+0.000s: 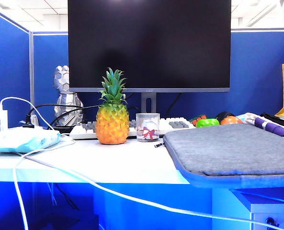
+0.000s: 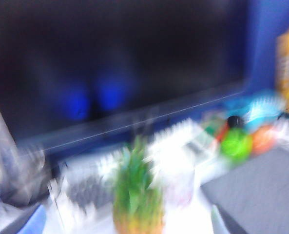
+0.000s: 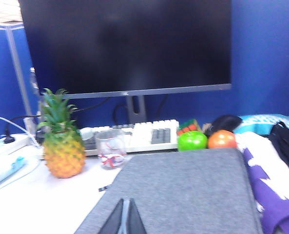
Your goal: Pick up the pineapple and place it above the gray bag.
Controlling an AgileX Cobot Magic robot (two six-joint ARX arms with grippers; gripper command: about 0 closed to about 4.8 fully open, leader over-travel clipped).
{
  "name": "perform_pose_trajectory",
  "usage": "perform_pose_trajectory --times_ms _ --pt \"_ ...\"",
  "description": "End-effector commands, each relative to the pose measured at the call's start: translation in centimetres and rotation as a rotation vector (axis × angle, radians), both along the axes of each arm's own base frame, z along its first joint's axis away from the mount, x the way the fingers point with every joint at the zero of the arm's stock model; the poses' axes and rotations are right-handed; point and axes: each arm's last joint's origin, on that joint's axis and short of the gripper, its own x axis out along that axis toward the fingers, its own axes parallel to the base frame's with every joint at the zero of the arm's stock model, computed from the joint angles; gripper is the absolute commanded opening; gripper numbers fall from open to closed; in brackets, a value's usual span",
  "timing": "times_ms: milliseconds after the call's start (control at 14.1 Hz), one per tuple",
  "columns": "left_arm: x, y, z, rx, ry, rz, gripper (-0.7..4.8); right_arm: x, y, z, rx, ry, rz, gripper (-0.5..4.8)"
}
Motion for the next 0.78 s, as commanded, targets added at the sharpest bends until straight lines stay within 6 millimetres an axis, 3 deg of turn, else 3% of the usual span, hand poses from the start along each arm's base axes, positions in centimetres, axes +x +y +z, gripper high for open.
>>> perform_pose_trajectory --times_ms 71,568,781 --pt "5.1 -1.1 -0.9 -0.02 0.1 -0.114 4.79 0.0 0.0 -0.1 0.005 -0.011 0.008 0.01" --pt "16.2 -3.6 -2.5 0.058 0.263 -0.104 4.79 -0.1 0.0 0.5 0.014 -0.073 0.001 0.04" --pt "19.1 -3.9 -3.1 0.075 0.311 -0.083 4.79 -0.2 0.0 0.6 0.016 -0.082 0.001 0.05"
